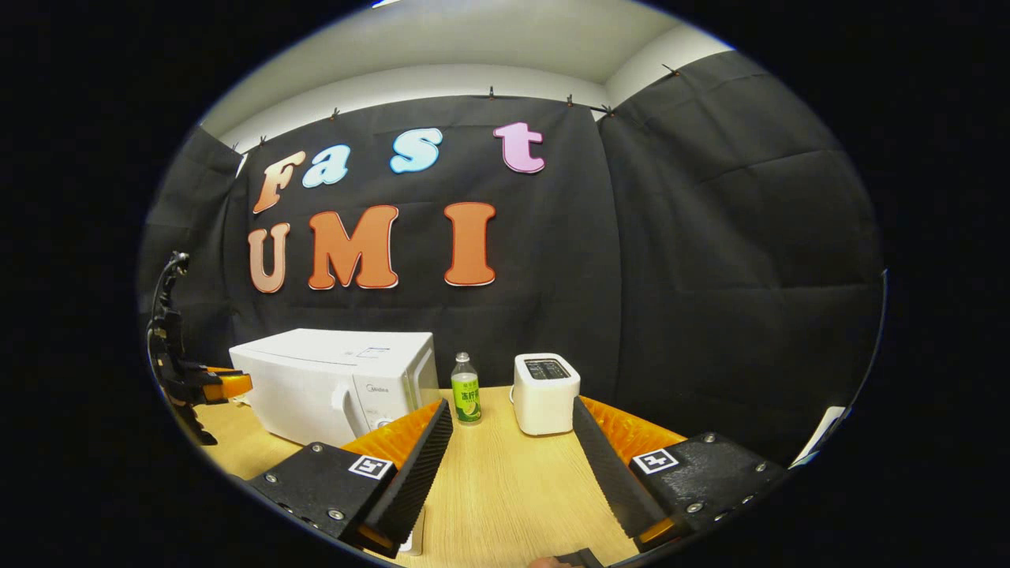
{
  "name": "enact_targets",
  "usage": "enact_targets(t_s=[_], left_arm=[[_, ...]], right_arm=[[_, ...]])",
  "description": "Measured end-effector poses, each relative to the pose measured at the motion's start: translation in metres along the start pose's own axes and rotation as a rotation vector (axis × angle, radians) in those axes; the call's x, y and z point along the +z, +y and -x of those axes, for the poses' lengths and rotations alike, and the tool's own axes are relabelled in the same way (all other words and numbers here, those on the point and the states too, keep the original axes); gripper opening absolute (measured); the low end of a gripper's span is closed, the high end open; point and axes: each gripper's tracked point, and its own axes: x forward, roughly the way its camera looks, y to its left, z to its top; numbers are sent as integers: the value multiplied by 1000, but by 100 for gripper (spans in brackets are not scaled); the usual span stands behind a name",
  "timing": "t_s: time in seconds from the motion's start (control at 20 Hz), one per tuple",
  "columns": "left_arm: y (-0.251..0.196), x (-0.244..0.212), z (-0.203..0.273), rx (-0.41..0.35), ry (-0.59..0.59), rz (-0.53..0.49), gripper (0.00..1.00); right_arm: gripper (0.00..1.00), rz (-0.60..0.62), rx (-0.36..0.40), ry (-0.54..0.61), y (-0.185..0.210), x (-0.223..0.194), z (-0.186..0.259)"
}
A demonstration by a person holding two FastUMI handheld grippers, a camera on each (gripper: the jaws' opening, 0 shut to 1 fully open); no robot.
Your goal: Open the microwave oven with the left hand, put the food in, and close the microwave oven.
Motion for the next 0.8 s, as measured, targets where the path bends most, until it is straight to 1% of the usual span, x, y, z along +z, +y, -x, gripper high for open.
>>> enact_targets(t_s=[0.05,0.1,0.2,0.25,0.3,0.35,0.4,0.45,0.5,0.55,0.6,0.65,0.7,0.75,0.8], left_arm=[[7,8,11,13,-5,9,38],[18,20,25,35,-23,9,41],[35,47,47,63,-81,13,65],[41,59,58,63,-103,26,69],[43,67,70,54,-122,45,84],[48,78,80,50,-147,63,91],[57,86,92,69,-165,67,99],[72,94,104,113,-170,56,96],[83,98,113,152,-174,35,100],[93,103,120,190,-193,-2,100],[99,106,126,222,-205,-20,96],[102,107,129,231,-211,-15,100],[99,103,131,219,-208,6,100],[97,99,131,204,-202,27,96],[100,97,133,203,-197,37,96]], right_arm=[[95,3,13,-8,4,8,1],[95,4,25,-16,9,13,3],[95,3,52,-31,18,27,9],[95,3,63,-34,23,32,10],[95,4,73,-38,26,37,13],[95,5,81,-45,30,43,16],[95,9,89,-49,33,48,19],[95,9,96,-51,35,52,21],[95,4,102,-52,37,57,23],[95,-3,111,-55,40,61,25],[95,-12,123,-61,44,65,28],[95,-20,129,-62,46,66,30],[95,-22,131,-62,47,66,32],[95,-18,131,-59,48,65,33],[95,-9,129,-55,48,64,34]])
